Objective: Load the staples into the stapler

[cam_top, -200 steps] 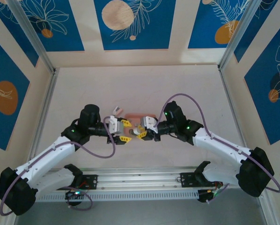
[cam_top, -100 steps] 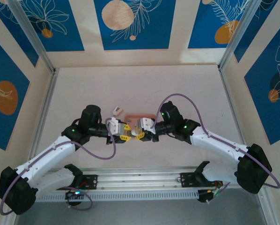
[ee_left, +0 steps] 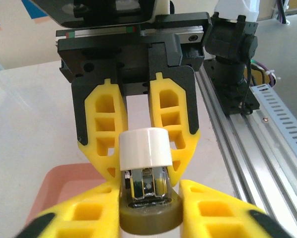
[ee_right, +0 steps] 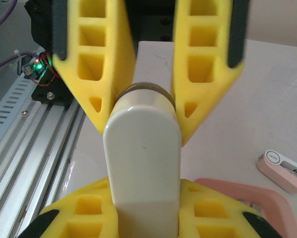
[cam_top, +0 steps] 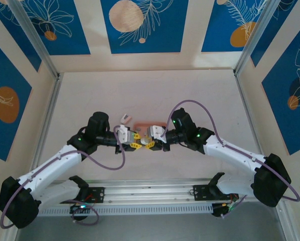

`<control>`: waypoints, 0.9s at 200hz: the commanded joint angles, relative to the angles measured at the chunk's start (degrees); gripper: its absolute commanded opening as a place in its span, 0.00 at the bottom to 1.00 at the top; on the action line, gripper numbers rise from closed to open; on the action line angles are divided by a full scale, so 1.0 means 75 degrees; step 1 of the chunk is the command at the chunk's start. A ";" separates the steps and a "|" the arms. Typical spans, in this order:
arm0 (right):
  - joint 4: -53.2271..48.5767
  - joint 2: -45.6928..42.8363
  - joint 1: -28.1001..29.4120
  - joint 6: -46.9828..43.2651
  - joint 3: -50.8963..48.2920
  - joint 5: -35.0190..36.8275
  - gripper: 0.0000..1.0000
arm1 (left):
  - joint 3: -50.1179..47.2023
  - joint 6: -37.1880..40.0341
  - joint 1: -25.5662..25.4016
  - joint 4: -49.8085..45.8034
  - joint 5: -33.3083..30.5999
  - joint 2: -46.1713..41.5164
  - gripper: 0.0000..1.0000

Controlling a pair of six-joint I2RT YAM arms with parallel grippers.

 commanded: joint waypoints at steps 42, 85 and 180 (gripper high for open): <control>0.0319 -0.0320 -0.0199 0.1175 0.0099 -0.0146 0.52 | 0.0073 0.0422 -0.0142 -0.0357 -0.0525 -0.0081 0.09; 0.0041 -0.0626 0.0072 0.4450 0.0213 0.0615 0.69 | -0.0091 0.0913 -0.0182 -0.0376 -0.1525 -0.0297 0.04; -0.0901 0.0280 0.0493 0.6685 0.1039 0.1541 0.80 | -0.0122 0.1021 -0.0293 -0.0407 -0.1837 -0.0381 0.00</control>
